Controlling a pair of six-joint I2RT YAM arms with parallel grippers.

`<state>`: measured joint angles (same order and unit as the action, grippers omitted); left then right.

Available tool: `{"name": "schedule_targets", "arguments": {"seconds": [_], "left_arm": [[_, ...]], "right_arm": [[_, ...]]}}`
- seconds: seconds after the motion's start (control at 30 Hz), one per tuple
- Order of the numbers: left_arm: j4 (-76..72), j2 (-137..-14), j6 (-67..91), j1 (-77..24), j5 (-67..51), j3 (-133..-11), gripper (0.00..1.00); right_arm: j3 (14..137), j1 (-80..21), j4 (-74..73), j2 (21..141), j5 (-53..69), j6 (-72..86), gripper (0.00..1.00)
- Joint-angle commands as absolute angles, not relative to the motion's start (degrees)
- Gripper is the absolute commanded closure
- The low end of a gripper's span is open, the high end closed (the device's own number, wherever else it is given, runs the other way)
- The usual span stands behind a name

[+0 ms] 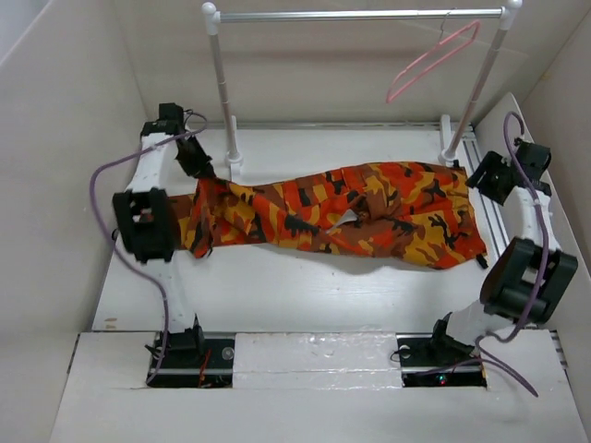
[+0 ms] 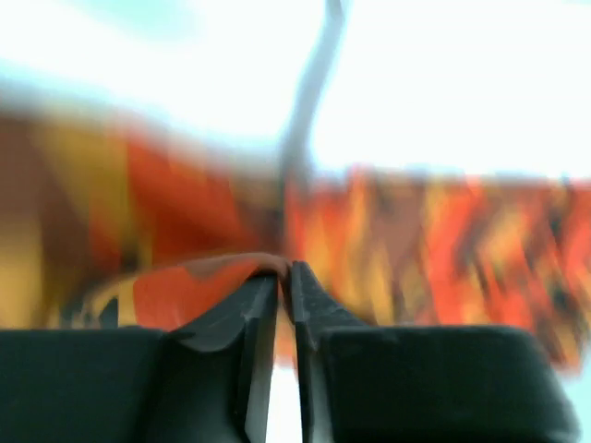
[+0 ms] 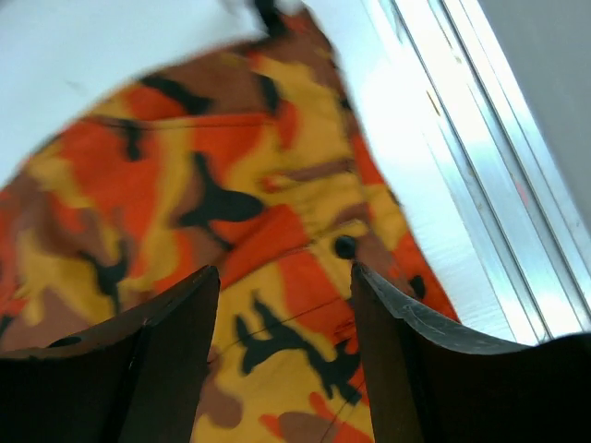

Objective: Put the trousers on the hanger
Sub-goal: Flatten out the trousers at the center of the board.

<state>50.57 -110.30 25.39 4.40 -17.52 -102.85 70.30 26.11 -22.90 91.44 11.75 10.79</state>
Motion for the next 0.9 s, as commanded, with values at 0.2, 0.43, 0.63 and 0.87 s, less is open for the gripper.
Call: {"name": "schedule_targets", "arguments": {"seconds": [0.2,0.43,0.63,0.87], "left_arm": [[50.7,-116.56,20.39,7.29,-0.62,-117.16,0.51],[40.89,-93.81,20.92,5.91,2.37,-89.03,0.62],[31.57,-73.76,25.92,3.34,-6.4,-61.25,0.76],[23.21,-71.97,28.56,-0.78,-12.49,-50.89,0.61]], "right_arm": [[60.48,4.85,-25.66,69.36,7.91,4.14,0.35],[47.12,-5.18,-25.66,54.6,14.76,0.71,0.67],[44.3,-12.03,-25.23,48.61,16.35,-2.63,1.0],[46.58,-13.89,-28.21,52.03,19.68,-8.17,0.44]]}}
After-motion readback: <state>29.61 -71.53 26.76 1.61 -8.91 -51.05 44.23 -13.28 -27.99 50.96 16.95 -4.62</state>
